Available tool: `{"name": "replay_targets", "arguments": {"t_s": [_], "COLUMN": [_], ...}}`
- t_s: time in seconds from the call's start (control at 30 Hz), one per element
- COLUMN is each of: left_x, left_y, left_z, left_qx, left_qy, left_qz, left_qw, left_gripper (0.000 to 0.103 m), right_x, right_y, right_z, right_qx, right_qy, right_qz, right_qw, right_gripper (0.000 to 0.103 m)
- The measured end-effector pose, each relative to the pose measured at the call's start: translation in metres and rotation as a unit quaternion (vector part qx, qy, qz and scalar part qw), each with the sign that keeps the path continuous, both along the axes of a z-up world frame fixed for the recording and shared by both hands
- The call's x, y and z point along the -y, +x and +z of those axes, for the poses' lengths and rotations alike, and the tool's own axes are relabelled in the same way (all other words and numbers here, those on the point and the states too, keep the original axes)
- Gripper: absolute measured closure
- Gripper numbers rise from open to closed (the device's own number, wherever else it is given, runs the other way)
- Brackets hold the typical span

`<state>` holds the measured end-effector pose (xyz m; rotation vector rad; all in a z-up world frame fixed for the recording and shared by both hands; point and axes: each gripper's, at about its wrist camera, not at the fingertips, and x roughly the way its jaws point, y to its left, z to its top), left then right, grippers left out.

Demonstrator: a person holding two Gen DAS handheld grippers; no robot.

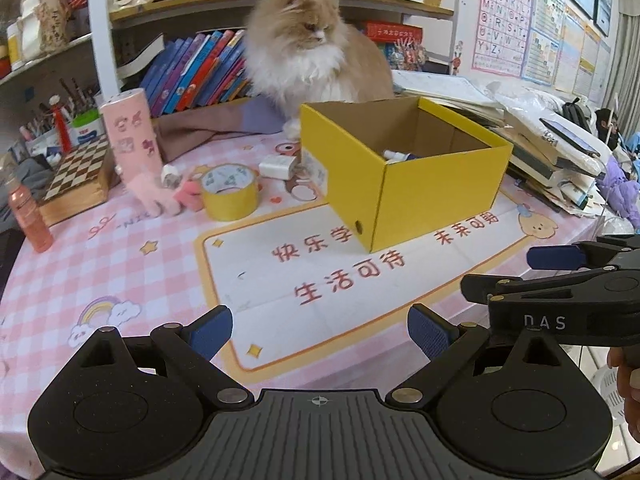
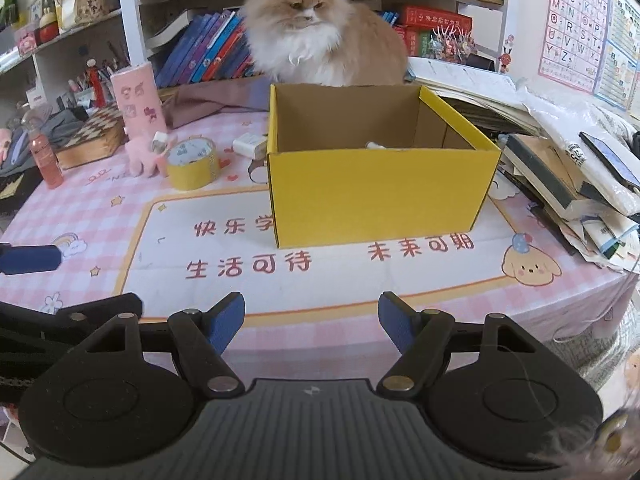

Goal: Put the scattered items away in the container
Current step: 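Withdraw both open tools from the yellow box, then move both open tools toward the tape roll and white plug adapter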

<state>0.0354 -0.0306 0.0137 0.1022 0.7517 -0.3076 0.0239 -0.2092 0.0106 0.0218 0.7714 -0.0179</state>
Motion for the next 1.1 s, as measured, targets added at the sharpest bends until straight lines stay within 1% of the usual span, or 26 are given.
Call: {"name": "replay_targets", "arguments": {"t_s": [0.23, 0.73, 1.1], "left_x": [-0.020, -0.052, -0.073], "left_y": [-0.008, -0.024, -0.032], "left_z": [-0.002, -0.005, -0.008], "left_qx": [-0.005, -0.012, -0.018], "left_qy": [-0.001, -0.004, -0.005], "left_qz": [0.017, 0.052, 0.075], "left_qw": [0.9998, 0.9986, 0.9970], "left_gripper": [0.007, 0.007, 0.007], "right_x": [-0.016, -0.052, -0.078], "right_y": [-0.007, -0.012, -0.014], "right_z": [-0.003, -0.008, -0.012], "right_qx": [-0.004, -0.016, -0.025], "right_qy": [0.001, 0.004, -0.002], "right_qz": [0.004, 0.047, 0.084], "right_qw": [1.000, 0.999, 0.996], "right_gripper": [0.031, 0.030, 0.033]}}
